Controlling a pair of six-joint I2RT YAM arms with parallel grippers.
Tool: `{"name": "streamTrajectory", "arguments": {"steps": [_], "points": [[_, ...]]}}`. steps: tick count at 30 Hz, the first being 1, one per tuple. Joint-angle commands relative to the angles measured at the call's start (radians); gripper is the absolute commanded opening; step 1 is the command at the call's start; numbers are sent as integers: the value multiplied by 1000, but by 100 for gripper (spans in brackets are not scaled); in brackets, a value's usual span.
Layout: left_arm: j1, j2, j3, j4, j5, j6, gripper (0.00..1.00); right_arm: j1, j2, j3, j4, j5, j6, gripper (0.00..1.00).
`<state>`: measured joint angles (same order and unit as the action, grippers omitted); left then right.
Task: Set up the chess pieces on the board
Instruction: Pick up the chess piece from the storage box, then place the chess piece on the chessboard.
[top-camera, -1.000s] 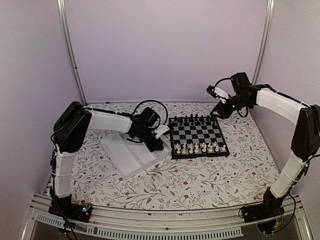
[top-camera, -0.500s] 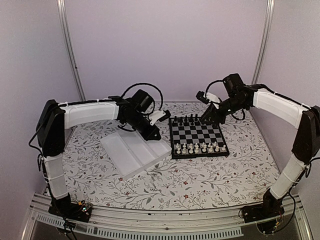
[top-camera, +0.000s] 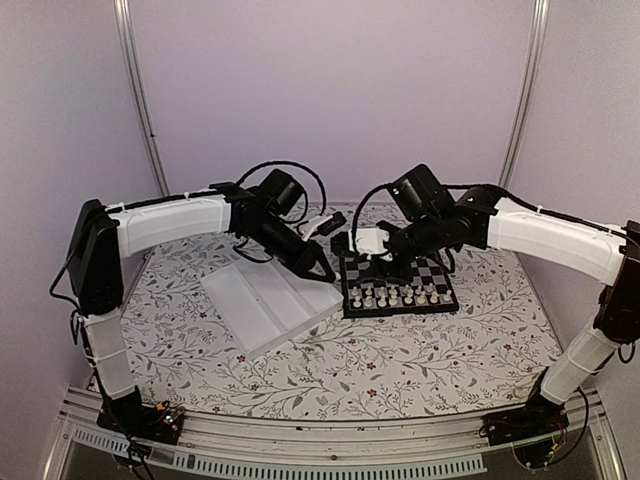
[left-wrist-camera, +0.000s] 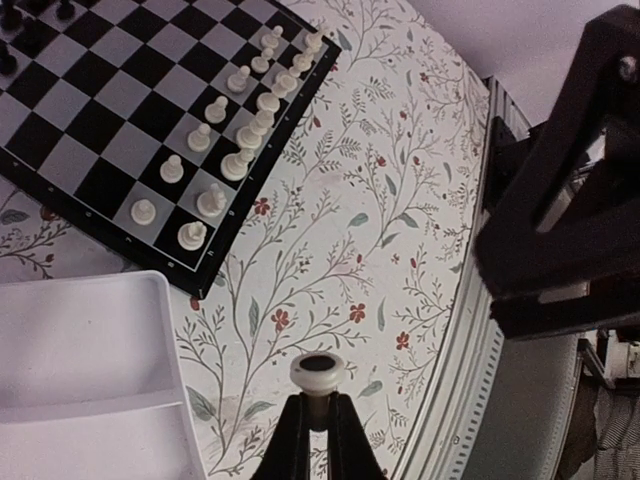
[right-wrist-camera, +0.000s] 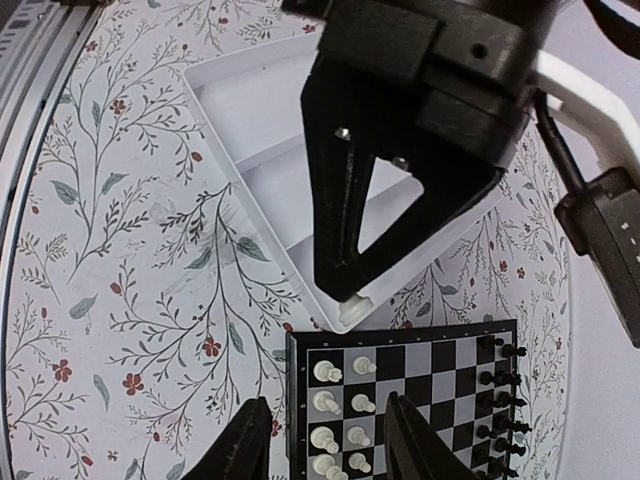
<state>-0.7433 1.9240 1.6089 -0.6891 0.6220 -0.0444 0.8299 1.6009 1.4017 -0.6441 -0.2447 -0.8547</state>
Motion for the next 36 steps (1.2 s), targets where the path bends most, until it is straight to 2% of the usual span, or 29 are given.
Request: {"name": "streamTrajectory", "arguments": {"steps": [1,12,20,25,29,32,36], "points": [[-7,-48,-47,32,129,-59,1,72,18,-33,61,133,-47,43],[-10,-52,-66,53,239,-89,1,151,71,-13,82,222,-74,44],[-10,-52,-71,53,269,-98,1,177,100,-18,91,271,-89,42],[-10,-53,-77,54,272,-102,1,187,105,-21,99,282,-90,30],[-10,-46,-75,53,268,-107,3,187,105,-24,102,274,-79,12],[-10,-50,-72,55,248,-111,9,186,97,-46,126,268,-64,6],[-10,-109,-108,69,195,-110,13,161,70,-71,136,205,-17,5]]}}
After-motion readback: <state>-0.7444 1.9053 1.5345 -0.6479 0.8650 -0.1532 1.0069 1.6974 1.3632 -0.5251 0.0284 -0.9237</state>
